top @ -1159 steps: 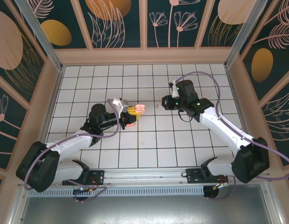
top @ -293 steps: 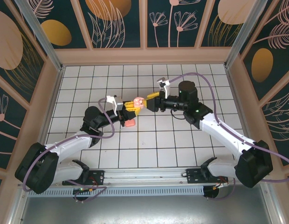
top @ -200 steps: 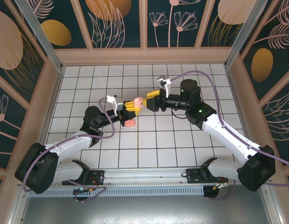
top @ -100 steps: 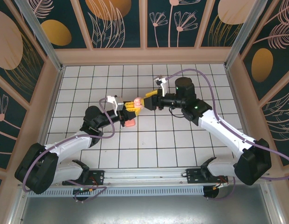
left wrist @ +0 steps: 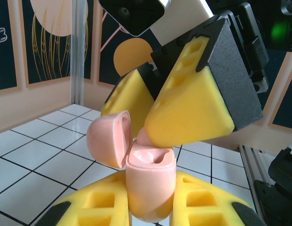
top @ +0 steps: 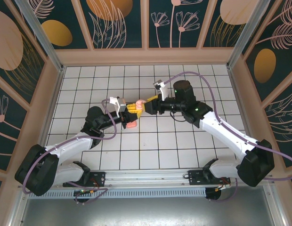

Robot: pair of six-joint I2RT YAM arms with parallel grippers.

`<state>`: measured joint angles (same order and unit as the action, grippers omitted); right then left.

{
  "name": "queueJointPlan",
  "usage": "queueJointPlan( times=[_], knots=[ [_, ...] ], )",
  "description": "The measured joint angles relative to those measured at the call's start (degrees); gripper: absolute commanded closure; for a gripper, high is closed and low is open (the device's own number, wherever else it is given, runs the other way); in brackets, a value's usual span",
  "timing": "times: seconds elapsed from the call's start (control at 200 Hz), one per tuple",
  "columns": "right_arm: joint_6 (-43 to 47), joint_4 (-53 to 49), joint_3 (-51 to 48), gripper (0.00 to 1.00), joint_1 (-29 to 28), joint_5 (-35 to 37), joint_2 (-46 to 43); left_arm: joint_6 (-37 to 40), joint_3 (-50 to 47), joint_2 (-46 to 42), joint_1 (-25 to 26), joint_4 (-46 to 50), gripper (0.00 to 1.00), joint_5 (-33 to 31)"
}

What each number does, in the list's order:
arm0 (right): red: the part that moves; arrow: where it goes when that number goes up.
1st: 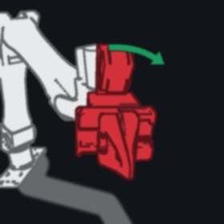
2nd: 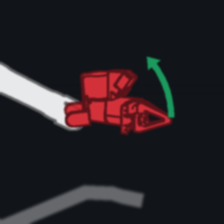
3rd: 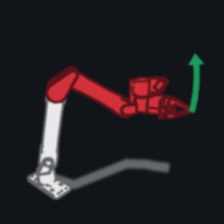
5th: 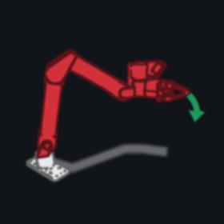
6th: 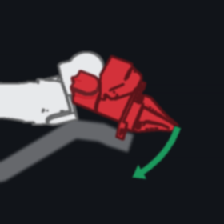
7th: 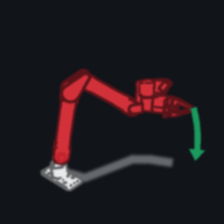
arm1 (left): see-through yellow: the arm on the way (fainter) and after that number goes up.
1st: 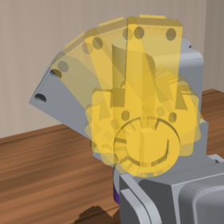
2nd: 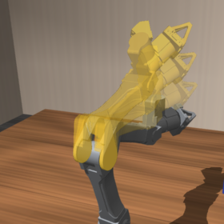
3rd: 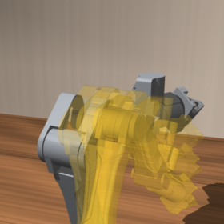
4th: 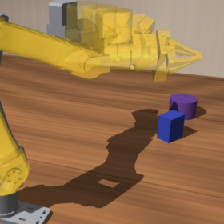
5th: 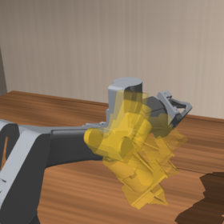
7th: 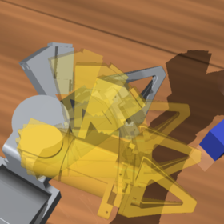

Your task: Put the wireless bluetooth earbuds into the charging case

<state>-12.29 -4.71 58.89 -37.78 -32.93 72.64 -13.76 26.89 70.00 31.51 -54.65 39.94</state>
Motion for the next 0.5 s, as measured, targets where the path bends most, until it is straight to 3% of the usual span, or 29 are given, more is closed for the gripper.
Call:
queueJointPlan(
  times=[0.235,0.5],
  knots=[
    [-0.61,-0.33,0.00,0.37,0.17,0.35,-0.50,0.07,0.00,-0.11,0.07,0.02,0.93,-0.22],
    [-1.77,-0.92,3.45,0.39,4.24,-0.02,-1.46,0.17,-1.42,0.44,0.07,-2.40,0.93,-4.50]
  ],
)
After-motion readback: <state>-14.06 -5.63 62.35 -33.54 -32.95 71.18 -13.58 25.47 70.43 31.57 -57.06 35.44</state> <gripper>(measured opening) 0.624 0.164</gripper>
